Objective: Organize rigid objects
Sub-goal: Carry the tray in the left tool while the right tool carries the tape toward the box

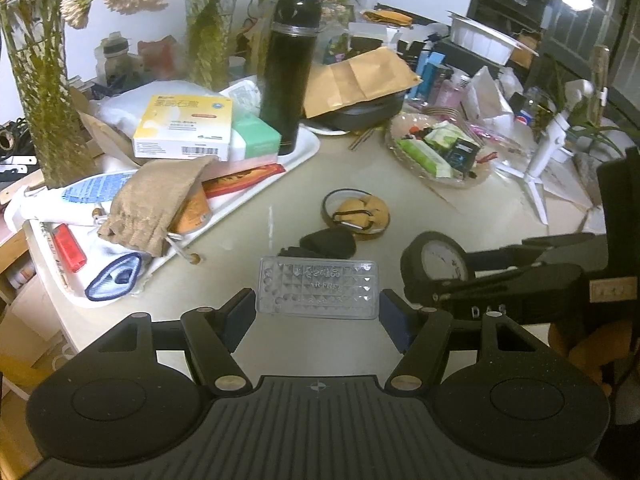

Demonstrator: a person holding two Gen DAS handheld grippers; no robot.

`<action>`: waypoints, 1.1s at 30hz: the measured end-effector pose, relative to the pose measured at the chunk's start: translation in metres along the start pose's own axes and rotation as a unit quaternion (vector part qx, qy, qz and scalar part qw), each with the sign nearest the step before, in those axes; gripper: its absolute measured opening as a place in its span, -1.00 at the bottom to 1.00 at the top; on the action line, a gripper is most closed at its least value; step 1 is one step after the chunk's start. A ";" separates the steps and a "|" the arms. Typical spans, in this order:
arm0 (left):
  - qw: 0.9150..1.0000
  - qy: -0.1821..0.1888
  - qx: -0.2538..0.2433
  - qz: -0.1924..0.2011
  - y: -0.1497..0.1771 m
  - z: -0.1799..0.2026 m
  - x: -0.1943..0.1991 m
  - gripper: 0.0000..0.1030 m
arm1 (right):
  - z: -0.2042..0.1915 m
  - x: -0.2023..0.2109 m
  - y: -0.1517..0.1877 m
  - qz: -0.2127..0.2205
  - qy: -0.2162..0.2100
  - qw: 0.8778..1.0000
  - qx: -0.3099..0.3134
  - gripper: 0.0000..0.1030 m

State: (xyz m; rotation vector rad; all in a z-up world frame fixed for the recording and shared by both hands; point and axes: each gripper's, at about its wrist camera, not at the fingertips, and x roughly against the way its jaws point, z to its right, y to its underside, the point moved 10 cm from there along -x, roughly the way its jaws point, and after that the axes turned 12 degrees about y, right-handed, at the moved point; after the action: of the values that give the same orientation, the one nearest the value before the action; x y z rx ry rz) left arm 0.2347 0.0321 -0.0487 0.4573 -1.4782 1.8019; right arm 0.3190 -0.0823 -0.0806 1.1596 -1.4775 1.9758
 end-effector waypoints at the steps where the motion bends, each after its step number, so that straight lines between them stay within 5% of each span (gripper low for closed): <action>1: 1.000 0.001 -0.001 0.000 0.001 0.001 0.001 0.29 | 0.001 0.002 0.000 0.003 0.000 1.000 -0.002 0.45; 33: 0.998 0.047 -0.035 -0.026 0.065 0.060 0.031 0.29 | 0.024 0.103 0.061 0.049 -0.028 0.996 -0.066 0.45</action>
State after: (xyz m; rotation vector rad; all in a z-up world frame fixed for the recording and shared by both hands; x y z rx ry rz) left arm 0.1559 -0.0179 -0.0561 0.3692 -1.4464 1.7024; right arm 0.2249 -0.1414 -0.0302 1.1141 -1.6958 1.8883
